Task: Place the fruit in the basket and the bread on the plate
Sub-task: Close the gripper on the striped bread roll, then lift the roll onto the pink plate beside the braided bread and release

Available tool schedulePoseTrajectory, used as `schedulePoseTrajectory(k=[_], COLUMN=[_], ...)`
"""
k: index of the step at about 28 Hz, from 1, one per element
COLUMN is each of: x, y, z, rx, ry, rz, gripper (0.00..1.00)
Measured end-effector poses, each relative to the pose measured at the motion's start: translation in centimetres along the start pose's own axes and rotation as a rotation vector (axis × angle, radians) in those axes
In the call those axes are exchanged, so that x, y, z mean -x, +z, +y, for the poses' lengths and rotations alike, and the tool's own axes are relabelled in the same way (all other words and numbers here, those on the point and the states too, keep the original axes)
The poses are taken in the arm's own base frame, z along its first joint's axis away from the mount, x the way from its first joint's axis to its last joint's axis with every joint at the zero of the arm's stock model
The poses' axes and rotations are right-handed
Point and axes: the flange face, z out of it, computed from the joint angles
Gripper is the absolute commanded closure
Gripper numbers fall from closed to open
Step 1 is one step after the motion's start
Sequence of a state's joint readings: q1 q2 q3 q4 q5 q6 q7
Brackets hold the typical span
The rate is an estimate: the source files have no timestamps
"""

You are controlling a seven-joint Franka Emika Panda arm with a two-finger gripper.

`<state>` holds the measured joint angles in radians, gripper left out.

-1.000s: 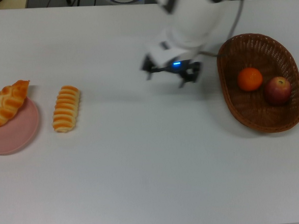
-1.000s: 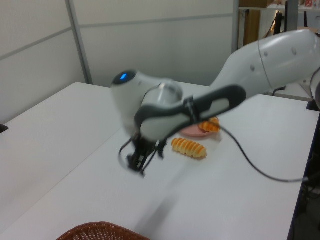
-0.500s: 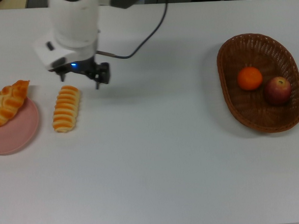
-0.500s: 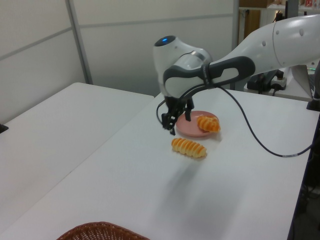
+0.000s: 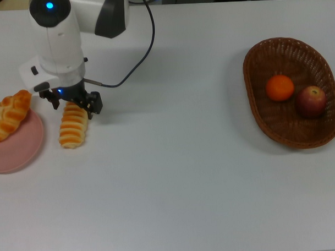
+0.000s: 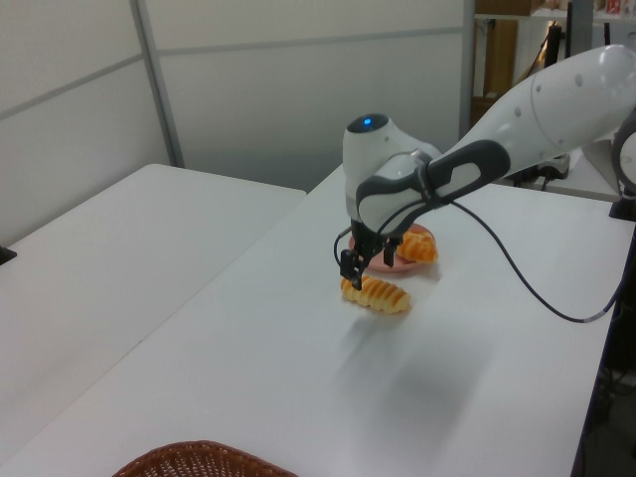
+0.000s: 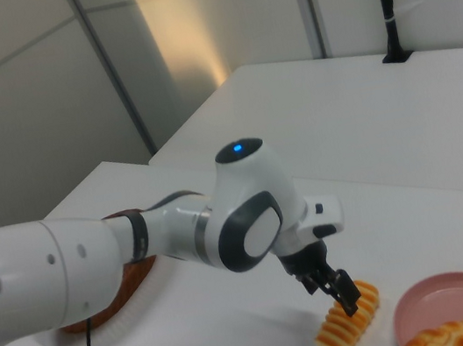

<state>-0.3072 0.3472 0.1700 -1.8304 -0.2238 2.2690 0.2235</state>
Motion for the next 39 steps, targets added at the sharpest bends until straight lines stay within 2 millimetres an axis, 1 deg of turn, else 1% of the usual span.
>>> schedulePoseTrajectory(k=[4,7,10,15,16,17,18,19,20,21,26,30,32,37,38,39], x=[-0.1,-0.2,-0.2,-0.3,-0.3,-0.3,-0.3,-0.3,-0.3,-0.3,-0.6,-1.5,-2.2,-4.4,-4.9,-5.2], y=[1.0,1.2,1.9,4.3,4.7,5.0,5.1,5.1,5.1,5.1,4.8,3.7,2.8,-0.6,-1.5,-1.9], z=[-0.1,0.3,1.1,1.4,1.4,1.4,1.4,1.4,1.4,1.4,1.7,2.7,3.4,5.8,6.7,7.2], rx=[-0.006,-0.005,0.002,0.028,0.029,0.029,0.030,0.031,0.032,0.035,0.037,0.038,0.031,-0.026,-0.039,-0.044], ry=[0.005,0.016,0.019,-0.006,-0.009,-0.011,-0.012,-0.013,-0.015,-0.017,0.006,0.058,0.090,0.188,0.214,0.227], rz=[0.005,0.002,0.001,0.001,0.001,0.001,0.000,-0.001,0.000,0.000,0.010,0.037,0.055,0.120,0.137,0.146], gripper=[0.00,0.00,0.00,0.00,0.04,0.16,0.36,0.64,0.89,1.00,1.00,1.00,1.00,1.00,1.00,1.00])
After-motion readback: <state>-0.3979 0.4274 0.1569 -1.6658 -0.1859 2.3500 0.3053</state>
